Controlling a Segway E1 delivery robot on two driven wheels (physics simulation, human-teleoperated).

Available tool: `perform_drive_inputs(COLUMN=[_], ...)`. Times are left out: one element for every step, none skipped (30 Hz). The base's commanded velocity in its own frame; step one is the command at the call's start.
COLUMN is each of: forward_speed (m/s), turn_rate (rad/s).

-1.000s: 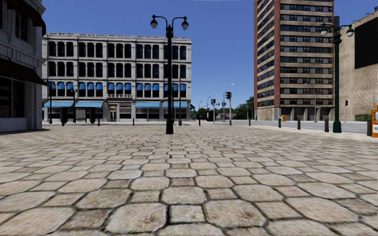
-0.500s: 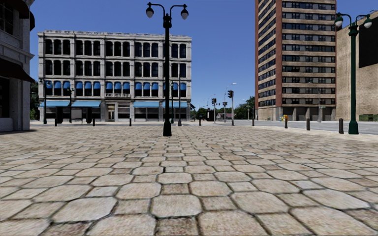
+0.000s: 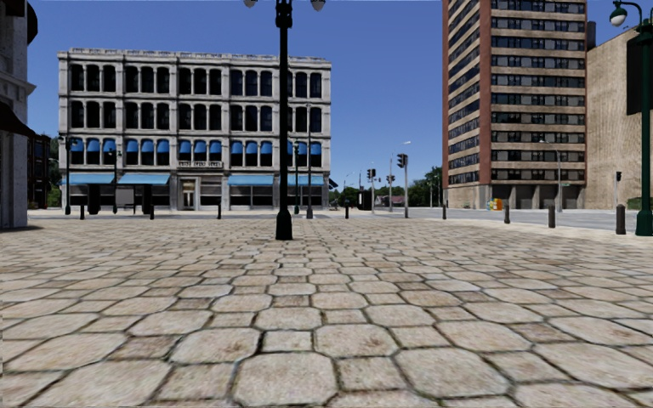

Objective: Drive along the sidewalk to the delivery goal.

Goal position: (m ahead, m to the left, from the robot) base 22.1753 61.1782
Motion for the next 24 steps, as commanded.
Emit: perform_drive_inputs(forward_speed=[2.0, 2.0, 2.0, 2.0, 2.0, 2.0, 2.0, 2.0, 2.0, 2.0, 2.0, 2.0, 2.0, 2.0, 2.0, 2.0, 2.0, 2.0, 2.0, 2.0, 2.0, 2.0, 2.0, 2.0], turn_rate=[0.0, 0.0, 0.0, 0.0, 0.0, 0.0, 0.0, 0.0, 0.0, 0.0, 0.0, 0.0, 0.0, 0.0, 0.0, 0.0, 0.0, 0.0, 0.0, 0.0, 0.0, 0.0, 0.0, 0.0])
